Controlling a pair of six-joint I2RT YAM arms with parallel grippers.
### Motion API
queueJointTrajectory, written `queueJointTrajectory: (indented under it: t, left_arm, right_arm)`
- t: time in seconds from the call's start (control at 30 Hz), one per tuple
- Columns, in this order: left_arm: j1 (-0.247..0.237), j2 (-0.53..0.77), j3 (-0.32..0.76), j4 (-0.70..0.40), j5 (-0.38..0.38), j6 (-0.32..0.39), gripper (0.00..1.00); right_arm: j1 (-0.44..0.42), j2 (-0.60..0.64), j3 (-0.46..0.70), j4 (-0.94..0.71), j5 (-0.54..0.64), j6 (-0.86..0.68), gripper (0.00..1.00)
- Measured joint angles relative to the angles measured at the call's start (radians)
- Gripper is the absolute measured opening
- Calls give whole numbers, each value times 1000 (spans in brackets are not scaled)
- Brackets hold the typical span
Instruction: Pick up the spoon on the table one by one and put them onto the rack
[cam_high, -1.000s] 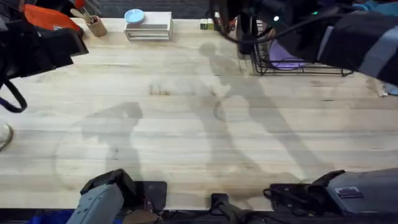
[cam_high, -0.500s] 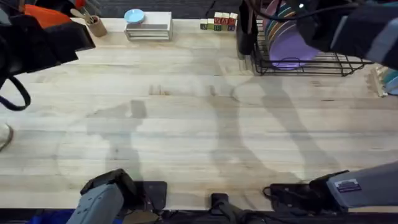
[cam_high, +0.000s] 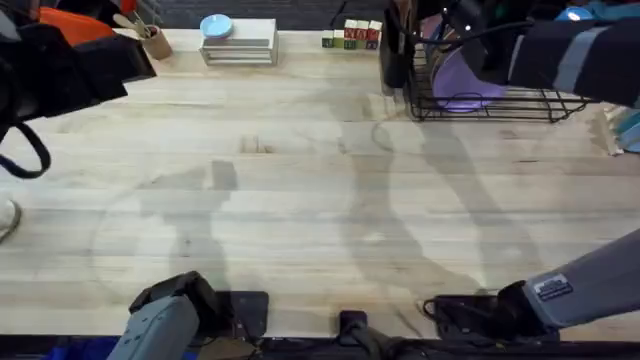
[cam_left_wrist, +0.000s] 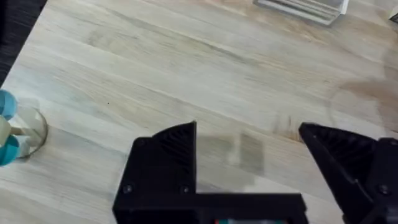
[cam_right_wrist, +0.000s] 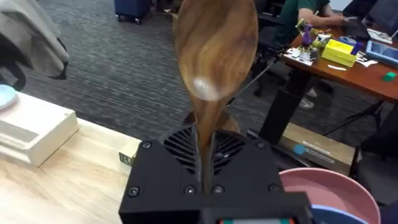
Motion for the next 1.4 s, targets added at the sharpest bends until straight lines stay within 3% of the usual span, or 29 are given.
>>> queueJointTrajectory:
  t: [0.5,0.97,1.4]
  left_arm:
    - [0,0,0,0,1,0,993]
    - [0,4,0,0,3,0,993]
    - [0,113,2,-8,45,0,993]
  right_arm:
    - [2,37,0,18,0,4,35]
    - [2,37,0,-182,0,11,35]
    - [2,37,5,-315,0,11,32]
